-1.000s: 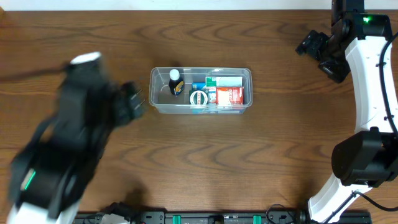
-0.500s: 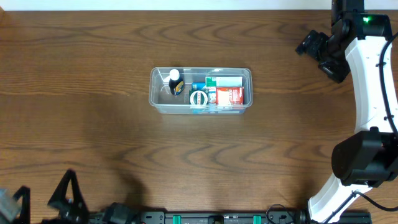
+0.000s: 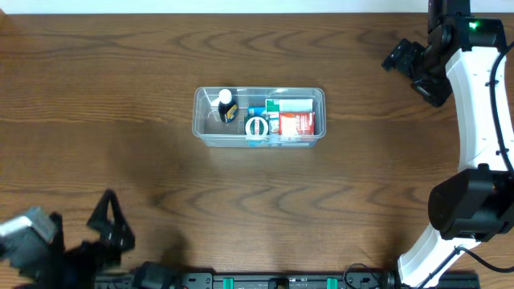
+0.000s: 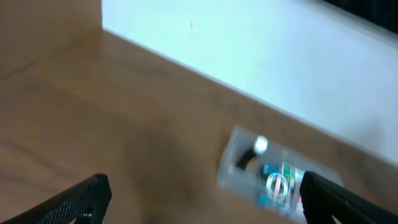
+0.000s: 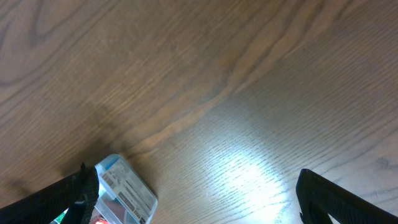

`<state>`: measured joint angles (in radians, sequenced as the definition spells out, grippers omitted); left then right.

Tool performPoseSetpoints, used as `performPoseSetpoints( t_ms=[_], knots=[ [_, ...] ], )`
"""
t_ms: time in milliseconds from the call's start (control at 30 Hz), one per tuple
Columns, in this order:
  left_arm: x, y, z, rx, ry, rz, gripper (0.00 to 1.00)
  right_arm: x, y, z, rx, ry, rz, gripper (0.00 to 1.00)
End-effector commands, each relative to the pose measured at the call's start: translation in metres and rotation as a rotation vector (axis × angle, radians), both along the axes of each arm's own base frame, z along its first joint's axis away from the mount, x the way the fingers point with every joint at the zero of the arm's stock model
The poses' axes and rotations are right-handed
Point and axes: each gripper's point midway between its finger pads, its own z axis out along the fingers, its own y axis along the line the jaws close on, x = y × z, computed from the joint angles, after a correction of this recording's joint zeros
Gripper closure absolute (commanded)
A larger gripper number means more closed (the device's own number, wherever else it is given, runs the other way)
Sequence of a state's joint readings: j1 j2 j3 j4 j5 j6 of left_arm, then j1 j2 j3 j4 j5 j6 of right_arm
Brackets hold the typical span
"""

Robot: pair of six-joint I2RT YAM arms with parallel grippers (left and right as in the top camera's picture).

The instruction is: Pack container

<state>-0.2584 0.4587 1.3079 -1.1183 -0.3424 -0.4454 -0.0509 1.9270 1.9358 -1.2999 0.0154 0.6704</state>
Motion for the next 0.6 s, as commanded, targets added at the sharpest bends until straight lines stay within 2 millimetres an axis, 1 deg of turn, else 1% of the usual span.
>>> performPoseSetpoints(
  t_ms=[0, 100, 167, 267, 367, 500, 567],
  knots=[
    [0.009, 0.011, -0.008, -0.005, -0.044, 0.095, 0.02, 0.000, -0.001, 0.007, -0.001, -0.018, -0.015, 0.01],
    [0.013, 0.018, -0.016, -0.040, -0.114, 0.163, 0.02, 0.000, -0.001, 0.007, -0.001, -0.018, -0.015, 0.01],
    [0.010, 0.024, -0.028, -0.099, -0.167, 0.218, 0.02, 0.000, -0.001, 0.007, -0.001, -0.018, -0.015, 0.01],
    [0.004, 0.031, -0.054, -0.153, -0.194, 0.283, 0.02, 0.000, -0.001, 0.007, -0.001, -0.018, -0.015, 0.01],
    [0.003, 0.032, -0.078, -0.156, -0.194, 0.295, 0.02, 0.000, -0.001, 0.007, -0.001, -0.018, -0.015, 0.01],
    [0.010, 0.032, -0.096, -0.160, -0.231, 0.290, 0.02, 0.000, -0.001, 0.007, -0.001, -0.018, -0.015, 0.01],
    [0.016, 0.032, -0.105, -0.155, -0.221, 0.286, 0.02, 0.000, -0.001, 0.007, -0.001, -0.018, -0.015, 0.01]
  ],
)
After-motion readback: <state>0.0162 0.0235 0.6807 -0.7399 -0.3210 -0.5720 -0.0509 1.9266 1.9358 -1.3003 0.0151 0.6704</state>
